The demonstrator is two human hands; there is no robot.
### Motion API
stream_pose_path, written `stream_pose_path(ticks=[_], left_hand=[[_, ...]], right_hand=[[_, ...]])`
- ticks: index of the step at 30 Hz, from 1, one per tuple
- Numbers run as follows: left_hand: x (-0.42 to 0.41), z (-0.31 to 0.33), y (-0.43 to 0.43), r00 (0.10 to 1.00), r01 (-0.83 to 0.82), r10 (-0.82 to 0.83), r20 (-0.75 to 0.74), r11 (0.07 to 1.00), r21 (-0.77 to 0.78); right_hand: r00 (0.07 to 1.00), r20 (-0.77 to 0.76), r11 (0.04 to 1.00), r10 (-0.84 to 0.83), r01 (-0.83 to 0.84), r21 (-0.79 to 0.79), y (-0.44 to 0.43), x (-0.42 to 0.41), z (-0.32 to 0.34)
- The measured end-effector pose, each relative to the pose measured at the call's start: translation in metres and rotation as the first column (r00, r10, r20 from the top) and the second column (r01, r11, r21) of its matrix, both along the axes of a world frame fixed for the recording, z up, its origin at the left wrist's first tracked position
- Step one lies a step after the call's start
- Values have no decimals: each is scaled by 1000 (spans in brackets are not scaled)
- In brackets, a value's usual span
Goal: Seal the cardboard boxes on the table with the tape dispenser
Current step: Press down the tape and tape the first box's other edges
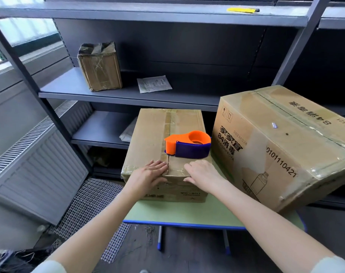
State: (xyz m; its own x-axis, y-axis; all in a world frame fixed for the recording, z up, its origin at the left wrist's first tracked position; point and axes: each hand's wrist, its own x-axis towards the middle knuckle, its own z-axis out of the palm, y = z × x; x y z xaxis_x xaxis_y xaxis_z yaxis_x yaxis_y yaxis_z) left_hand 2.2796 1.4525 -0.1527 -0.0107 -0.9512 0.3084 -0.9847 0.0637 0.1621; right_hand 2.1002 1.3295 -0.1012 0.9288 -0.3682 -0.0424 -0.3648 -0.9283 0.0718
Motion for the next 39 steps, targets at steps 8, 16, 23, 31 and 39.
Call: stream_pose_path(ticks=[8, 16, 23, 31, 39], left_hand=[[15, -11, 4, 998, 47, -51, -33, 995, -93], [43, -5, 34, 968, -226, 199, -153, 957, -183], [90, -18, 76, 988, -154, 154, -1, 985, -79], [79, -19, 66, 971, -167, 164, -172, 986, -2], [81, -27, 67, 960, -138, 132, -248, 990, -5]], right_hand=[[996, -63, 993, 69, -62, 102, -10, 9, -4], [994, -108, 999, 31, -26, 46, 2, 39, 3], [992, -40, 992, 122, -120, 49, 29, 91, -7], [991, -54, 988, 121, -115, 101, 29, 103, -15], [997, -32, 997, 74, -74, 25, 36, 109, -20]])
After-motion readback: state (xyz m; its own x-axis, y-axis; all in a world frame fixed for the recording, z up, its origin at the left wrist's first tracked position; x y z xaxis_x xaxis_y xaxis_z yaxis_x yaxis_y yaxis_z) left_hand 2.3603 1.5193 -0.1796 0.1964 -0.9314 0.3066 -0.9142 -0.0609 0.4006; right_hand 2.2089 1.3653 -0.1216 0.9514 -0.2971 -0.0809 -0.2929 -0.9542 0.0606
